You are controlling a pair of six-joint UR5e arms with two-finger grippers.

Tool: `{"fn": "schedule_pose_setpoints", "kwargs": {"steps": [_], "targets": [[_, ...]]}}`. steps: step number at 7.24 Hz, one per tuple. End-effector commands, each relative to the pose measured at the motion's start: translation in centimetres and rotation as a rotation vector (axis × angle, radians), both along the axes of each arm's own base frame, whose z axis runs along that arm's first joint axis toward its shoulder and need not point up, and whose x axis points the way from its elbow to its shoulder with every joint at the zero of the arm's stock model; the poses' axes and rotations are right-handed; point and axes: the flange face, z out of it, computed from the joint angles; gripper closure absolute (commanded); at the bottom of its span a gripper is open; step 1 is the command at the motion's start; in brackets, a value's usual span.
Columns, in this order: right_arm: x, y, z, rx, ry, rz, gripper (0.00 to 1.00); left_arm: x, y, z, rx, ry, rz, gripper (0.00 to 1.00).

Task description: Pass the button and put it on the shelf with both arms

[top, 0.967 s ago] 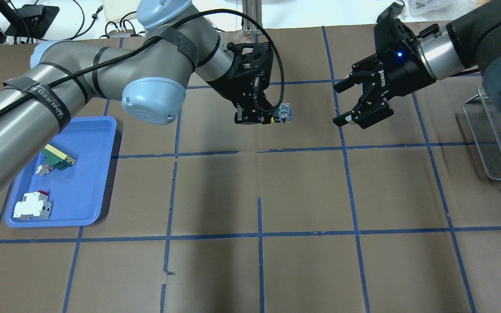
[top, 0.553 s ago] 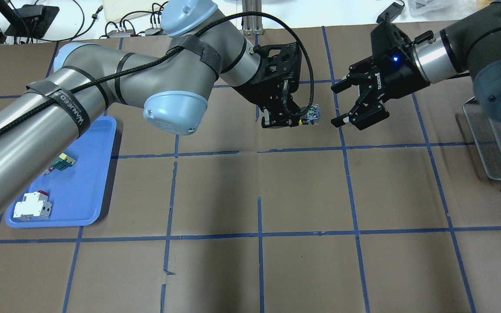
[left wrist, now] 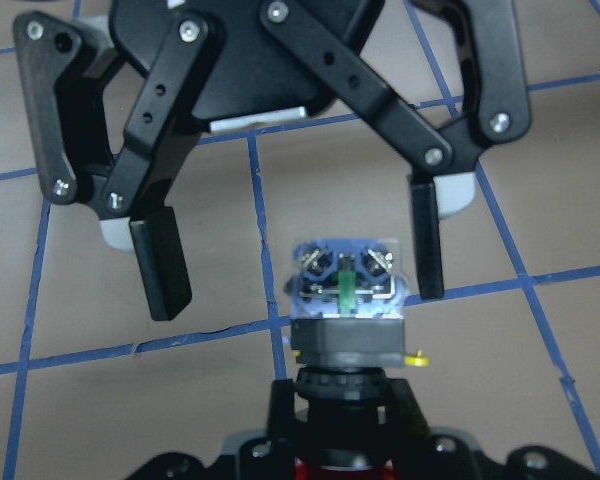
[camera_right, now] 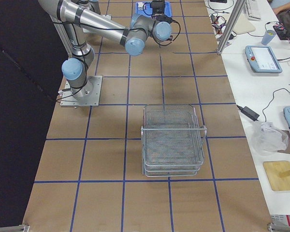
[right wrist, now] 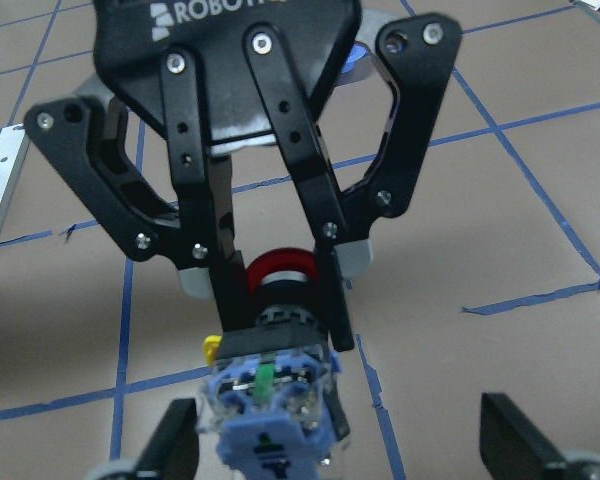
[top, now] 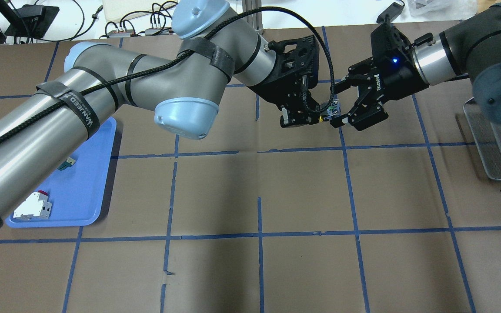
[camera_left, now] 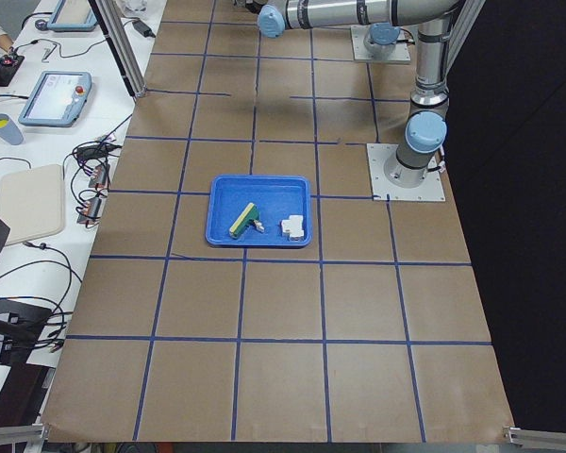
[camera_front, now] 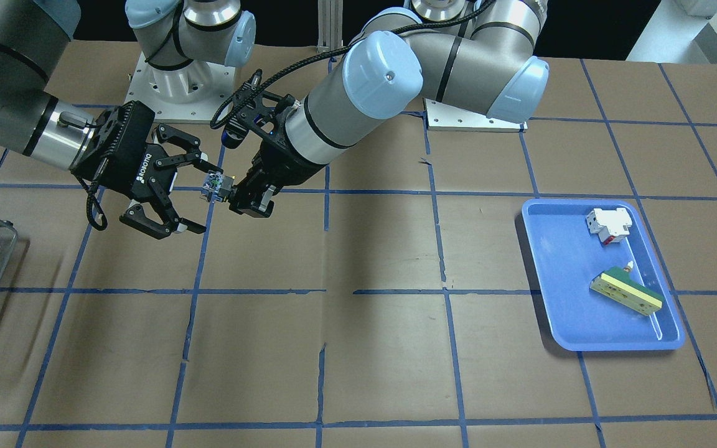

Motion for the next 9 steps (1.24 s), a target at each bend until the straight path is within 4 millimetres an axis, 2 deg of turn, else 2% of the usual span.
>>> {"fn": "schedule_pose_setpoints", "kwargs": {"steps": [1,4,7,8,9], "targets": [[0.0,0.1,0.4,-0.003,0.001,-0.004,0.00,0.0,0.0,0.2,0.020,0.002,0.036,0.99],[0.3,1.0,1.7,-0.011,0.004,-0.009,0.00,-0.2,-0.1,0.4,0.065,0.022,0.108,0.99],[0.4,1.1,1.9,-0.013,-0.007,-0.012,0.00,-0.3,-0.2,0.1,0.072,0.020,0.110,0.98],[0.4,1.1,1.9,-0.015,-0.005,-0.011,0.14,-0.3,-0.1,0.2,0.070,0.021,0.109,0.97],[0.3,1.0,1.9,-0.018,-0.005,-0.011,0.33,-0.4,-0.1,0.3,0.067,0.026,0.121,0.97]]}}
